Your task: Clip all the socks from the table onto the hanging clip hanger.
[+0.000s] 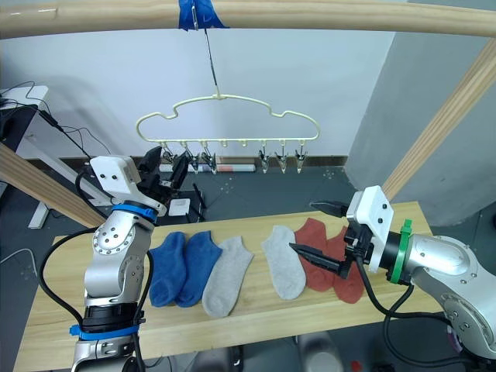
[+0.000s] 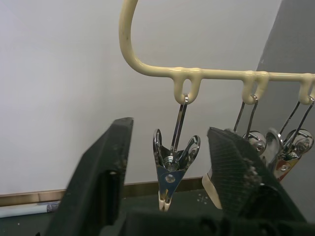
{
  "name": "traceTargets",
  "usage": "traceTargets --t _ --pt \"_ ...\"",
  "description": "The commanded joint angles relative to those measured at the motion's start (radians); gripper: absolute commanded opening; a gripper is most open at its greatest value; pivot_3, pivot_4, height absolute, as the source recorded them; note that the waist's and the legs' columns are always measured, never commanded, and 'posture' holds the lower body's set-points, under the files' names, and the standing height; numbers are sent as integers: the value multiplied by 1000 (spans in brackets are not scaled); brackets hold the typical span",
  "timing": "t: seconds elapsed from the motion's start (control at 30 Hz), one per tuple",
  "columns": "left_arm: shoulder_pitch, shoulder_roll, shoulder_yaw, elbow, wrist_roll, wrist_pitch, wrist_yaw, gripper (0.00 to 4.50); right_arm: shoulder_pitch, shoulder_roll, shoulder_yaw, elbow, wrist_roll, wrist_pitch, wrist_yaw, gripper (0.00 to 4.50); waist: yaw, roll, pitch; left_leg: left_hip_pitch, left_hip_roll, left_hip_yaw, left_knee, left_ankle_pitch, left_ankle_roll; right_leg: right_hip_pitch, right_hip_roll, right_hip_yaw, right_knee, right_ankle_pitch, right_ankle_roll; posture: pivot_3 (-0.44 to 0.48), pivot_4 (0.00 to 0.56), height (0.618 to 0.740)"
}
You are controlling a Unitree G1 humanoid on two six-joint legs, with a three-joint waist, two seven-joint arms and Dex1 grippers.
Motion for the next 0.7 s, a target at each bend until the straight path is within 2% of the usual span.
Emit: traceTargets --t 0.03,0.13,0.7 --pt "-3 11 1 -49 8 -25 1 1439 -10 6 1 -19 4 -11 -9 4500 0 0 0 0 0 0 0 0 0 0 0 0 0 0 0 -255 293 740" --pt "2 11 1 -55 7 -22 2 717 -19 6 5 -21 8 -6 -17 4500 0 0 0 0 0 0 0 0 0 0 0 0 0 0 0 -255 293 740" --pt "30 13 11 -85 -6 -18 -5 687 -17 8 19 -28 9 1 -39 4500 1 0 0 0 0 0 0 0 0 0 0 0 0 0 0 -246 293 740"
